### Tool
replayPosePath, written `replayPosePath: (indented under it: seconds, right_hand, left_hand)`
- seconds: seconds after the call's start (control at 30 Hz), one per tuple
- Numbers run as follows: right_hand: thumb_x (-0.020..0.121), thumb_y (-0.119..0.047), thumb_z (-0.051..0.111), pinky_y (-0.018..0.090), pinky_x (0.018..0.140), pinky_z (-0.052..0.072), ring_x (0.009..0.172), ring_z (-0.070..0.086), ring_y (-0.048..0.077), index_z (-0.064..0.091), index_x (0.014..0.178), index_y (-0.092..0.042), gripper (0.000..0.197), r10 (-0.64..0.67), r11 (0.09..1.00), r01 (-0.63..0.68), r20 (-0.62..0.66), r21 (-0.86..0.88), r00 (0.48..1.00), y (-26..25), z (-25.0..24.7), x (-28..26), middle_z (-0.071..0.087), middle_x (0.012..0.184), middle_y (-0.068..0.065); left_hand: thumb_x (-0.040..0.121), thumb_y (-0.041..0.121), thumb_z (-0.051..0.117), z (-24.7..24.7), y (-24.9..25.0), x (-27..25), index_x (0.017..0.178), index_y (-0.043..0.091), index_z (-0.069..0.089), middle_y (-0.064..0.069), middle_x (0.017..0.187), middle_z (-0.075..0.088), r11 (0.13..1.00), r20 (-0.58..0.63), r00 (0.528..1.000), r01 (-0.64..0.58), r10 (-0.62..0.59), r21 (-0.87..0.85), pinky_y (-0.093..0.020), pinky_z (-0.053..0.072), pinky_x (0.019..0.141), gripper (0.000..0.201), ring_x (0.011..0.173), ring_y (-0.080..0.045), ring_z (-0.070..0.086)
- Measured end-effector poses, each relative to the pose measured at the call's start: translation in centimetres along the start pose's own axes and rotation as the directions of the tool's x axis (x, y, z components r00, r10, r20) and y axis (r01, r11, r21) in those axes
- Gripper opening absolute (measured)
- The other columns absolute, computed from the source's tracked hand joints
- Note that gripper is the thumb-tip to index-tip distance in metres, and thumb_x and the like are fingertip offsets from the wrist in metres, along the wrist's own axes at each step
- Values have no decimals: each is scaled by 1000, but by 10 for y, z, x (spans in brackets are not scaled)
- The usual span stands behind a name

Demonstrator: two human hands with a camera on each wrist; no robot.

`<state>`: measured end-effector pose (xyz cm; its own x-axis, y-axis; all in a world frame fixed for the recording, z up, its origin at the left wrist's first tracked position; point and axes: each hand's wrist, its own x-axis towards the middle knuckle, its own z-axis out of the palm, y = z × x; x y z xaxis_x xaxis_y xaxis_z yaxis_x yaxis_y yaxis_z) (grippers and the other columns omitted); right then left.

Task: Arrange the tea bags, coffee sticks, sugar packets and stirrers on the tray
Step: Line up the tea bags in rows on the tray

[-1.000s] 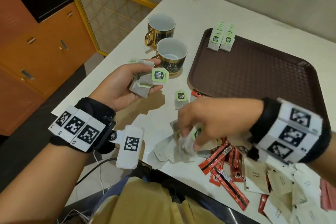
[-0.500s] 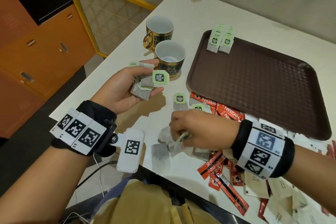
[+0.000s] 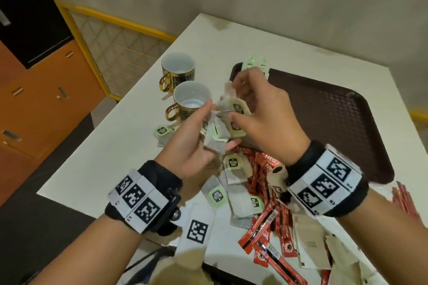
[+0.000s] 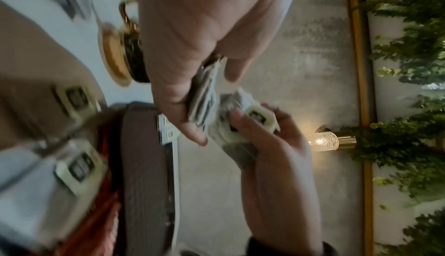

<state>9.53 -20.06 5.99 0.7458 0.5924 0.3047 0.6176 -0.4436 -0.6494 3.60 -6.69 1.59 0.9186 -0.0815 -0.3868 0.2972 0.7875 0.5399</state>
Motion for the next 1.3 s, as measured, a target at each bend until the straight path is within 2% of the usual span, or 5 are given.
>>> replayPosePath:
  seconds: [0.23,0.37,0.6,0.77,1.3]
  right_hand:
    - [74,-27,82,24,80,50,96,58,10,49,118,-24,55,116,969,-161,232,187,966,7,-7,-24,61,102,-7]
    - [87,-3,67,34,81,57,95,64,19,53,114,-12,32,198,849,-235,127,473,972,20,-24,-32,64,104,7]
    - [89,-15,68,20,57,48,68,55,11,62,102,-14,15,366,869,-329,-33,370,930,39,-45,-25,64,89,6]
    - [79,-22,78,42,74,53,72,59,19,69,96,-11,22,387,863,-420,168,280,907,53,-46,-17,65,82,16]
    - [84,-3,68,24,61,59,79,72,18,67,96,-3,12,549,703,-466,7,537,836,56,-89,-20,72,89,13]
  left_hand:
    - [94,42,57,14,-11,17,112,9,59,-6,93,60,984,168,983,95,-70,-150,-31,52,87,37,96,-18,62]
    - [89,10,58,7,-17,27,143,7,42,-18,136,57,992,171,982,98,-83,-84,-45,50,100,57,125,-32,55]
    - [82,3,57,22,-26,32,127,12,59,-18,119,68,995,193,976,93,-98,35,-31,60,64,47,94,-27,71]
    - [83,-2,60,27,-30,32,128,11,58,-14,114,69,986,237,966,67,-103,154,-29,60,65,47,96,-24,70]
    - [87,-6,60,23,-28,30,117,12,63,-12,111,72,943,58,996,-88,73,322,-25,57,60,35,83,-19,73]
